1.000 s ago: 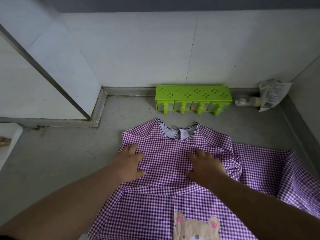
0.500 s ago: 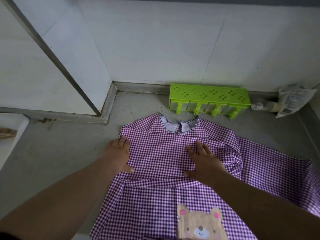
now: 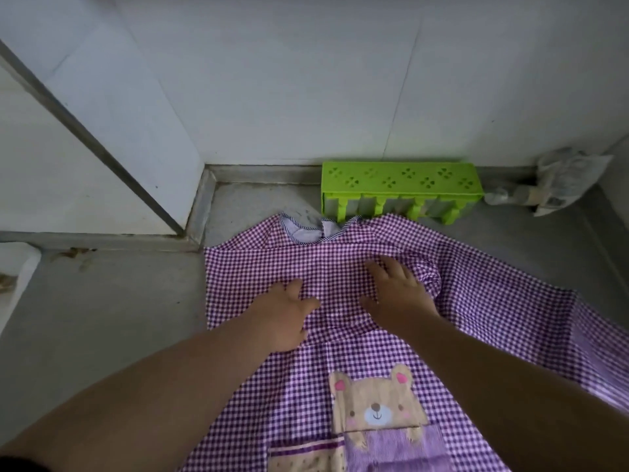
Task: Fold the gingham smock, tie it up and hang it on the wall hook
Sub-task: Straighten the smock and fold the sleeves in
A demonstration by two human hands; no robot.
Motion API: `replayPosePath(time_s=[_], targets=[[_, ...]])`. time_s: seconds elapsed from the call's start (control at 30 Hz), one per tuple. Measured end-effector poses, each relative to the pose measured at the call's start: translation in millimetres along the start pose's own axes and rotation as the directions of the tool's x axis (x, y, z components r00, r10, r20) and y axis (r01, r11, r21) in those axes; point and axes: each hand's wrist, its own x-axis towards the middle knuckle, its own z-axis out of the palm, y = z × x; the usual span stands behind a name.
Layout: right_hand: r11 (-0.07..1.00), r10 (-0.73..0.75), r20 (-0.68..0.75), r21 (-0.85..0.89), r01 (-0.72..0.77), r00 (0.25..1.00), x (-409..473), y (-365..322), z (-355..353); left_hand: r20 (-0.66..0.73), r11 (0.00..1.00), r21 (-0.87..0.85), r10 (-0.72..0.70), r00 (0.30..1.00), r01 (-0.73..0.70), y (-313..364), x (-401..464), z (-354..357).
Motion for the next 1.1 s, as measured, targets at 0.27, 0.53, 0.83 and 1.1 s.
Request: replayPosePath(time_s=[0.27, 0.53, 0.83, 1.1], targets=[[1.000, -0.023, 0.069, 0.016, 0.022, 0.997, -50, 67, 7, 0.007, 0.981, 0.158, 0.114, 0.993, -0.114, 23, 6, -25], [0.827, 0.546, -0.196, 0.287, -0.484, 0.815, -96, 99, -3, 0.174, 0.975, 0.206, 0.045, 0.984, -0.081, 75, 20, -34], [-0.030, 0.934, 0.276, 0.693, -0.721, 0.226, -158, 159, 2, 0.207, 0.978, 0.201, 0.017, 0.978, -0.059, 84, 20, -37], [0.172, 0.895, 0.213, 0.645, -0.744, 0.391, -163, 175, -17, 0.218, 0.983, 0.177, 0.013, 0.976, -0.053, 86, 18, -36]])
